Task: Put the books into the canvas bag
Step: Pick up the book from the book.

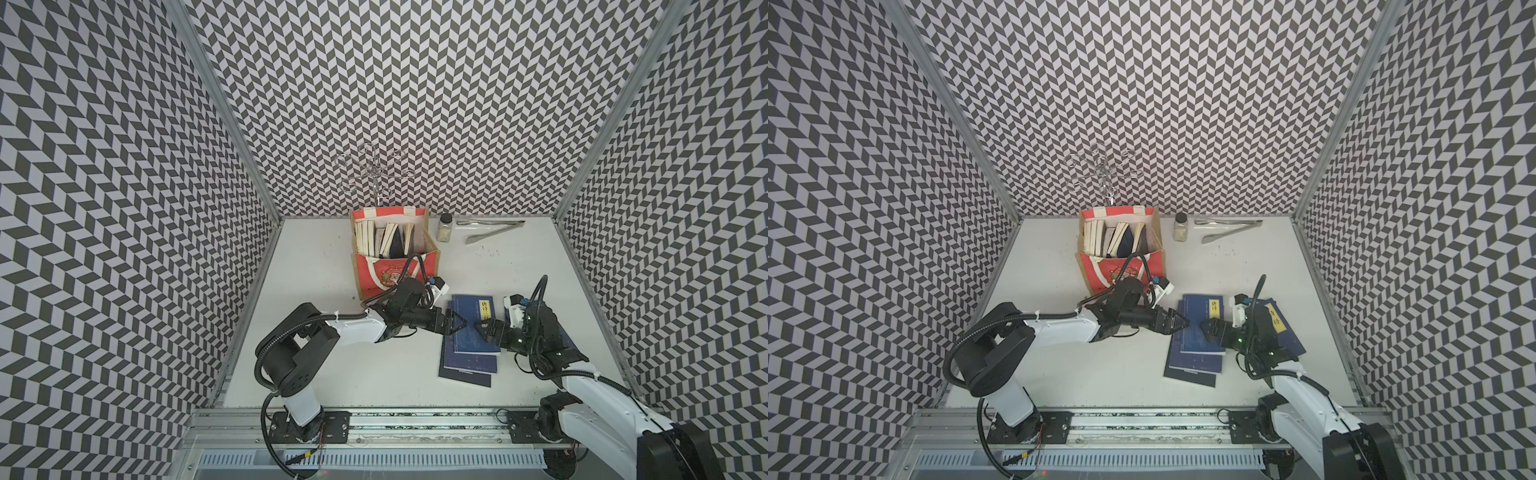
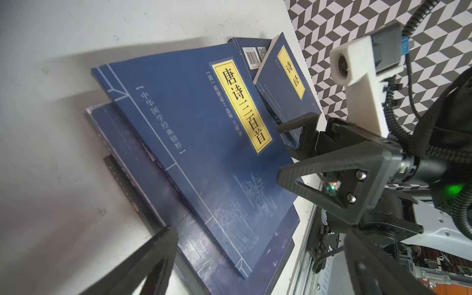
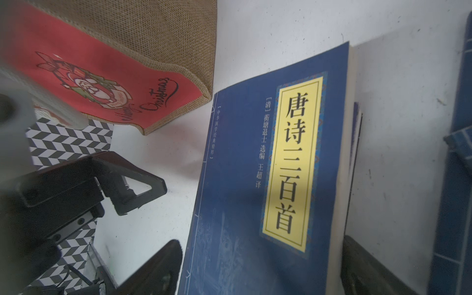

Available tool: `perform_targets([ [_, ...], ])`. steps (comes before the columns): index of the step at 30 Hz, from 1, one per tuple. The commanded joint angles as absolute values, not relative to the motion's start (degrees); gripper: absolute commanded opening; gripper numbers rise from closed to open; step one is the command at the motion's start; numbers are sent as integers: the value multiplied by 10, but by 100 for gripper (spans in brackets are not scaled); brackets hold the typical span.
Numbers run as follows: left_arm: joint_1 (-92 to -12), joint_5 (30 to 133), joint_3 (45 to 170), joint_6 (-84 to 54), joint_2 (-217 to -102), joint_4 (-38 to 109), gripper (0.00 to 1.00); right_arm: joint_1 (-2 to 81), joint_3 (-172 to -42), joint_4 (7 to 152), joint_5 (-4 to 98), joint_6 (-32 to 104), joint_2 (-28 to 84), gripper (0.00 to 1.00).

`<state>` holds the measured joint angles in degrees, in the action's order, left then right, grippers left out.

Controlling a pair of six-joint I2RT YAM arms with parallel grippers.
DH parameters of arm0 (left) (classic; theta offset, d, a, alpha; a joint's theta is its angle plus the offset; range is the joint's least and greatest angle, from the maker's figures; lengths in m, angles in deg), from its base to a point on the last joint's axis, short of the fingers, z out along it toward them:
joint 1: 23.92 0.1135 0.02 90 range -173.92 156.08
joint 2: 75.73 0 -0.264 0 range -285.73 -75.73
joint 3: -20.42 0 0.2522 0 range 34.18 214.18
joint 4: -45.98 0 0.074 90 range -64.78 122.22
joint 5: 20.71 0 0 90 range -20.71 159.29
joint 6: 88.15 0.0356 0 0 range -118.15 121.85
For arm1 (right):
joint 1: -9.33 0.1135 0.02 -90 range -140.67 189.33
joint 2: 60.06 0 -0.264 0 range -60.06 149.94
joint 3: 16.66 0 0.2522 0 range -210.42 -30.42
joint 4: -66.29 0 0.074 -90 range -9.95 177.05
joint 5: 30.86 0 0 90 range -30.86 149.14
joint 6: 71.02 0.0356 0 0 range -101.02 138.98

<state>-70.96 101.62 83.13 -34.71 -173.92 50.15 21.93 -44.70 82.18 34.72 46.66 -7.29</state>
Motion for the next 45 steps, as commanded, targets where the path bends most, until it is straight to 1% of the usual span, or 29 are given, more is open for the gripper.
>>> perform_targets([
  [1, -710, 1026, 838, -345, -1756, 511, 100, 226, -454, 803, 345, 456, -86, 94],
  [9, -715, 1056, 838, -361, -1797, 556, 100, 233, -454, 805, 341, 453, -91, 94],
  [16, -719, 1062, 841, -365, -1822, 566, 99, 238, -454, 803, 337, 452, -98, 94],
  [19, -720, 1066, 840, -370, -1830, 572, 100, 244, -456, 804, 337, 450, -101, 93],
  [22, -720, 1066, 839, -370, -1828, 572, 99, 248, -459, 811, 337, 446, -111, 91],
  [26, -720, 1065, 840, -369, -1825, 570, 99, 251, -459, 813, 332, 448, -129, 83],
  [31, -720, 1066, 841, -371, -1829, 572, 99, 252, -460, 819, 340, 452, -150, 70],
  [35, -720, 1069, 839, -373, -1829, 579, 100, 252, -457, 814, 329, 452, -145, 62],
  [38, -720, 1071, 840, -374, -1829, 580, 100, 253, -459, 808, 318, 452, -135, 55],
  [41, -719, 1070, 837, -374, -1829, 582, 100, 264, -461, 790, 297, 447, -145, 54],
  [45, -714, 1076, 831, -382, -1829, 595, 99, 279, -468, 792, 311, 446, -151, 53],
])
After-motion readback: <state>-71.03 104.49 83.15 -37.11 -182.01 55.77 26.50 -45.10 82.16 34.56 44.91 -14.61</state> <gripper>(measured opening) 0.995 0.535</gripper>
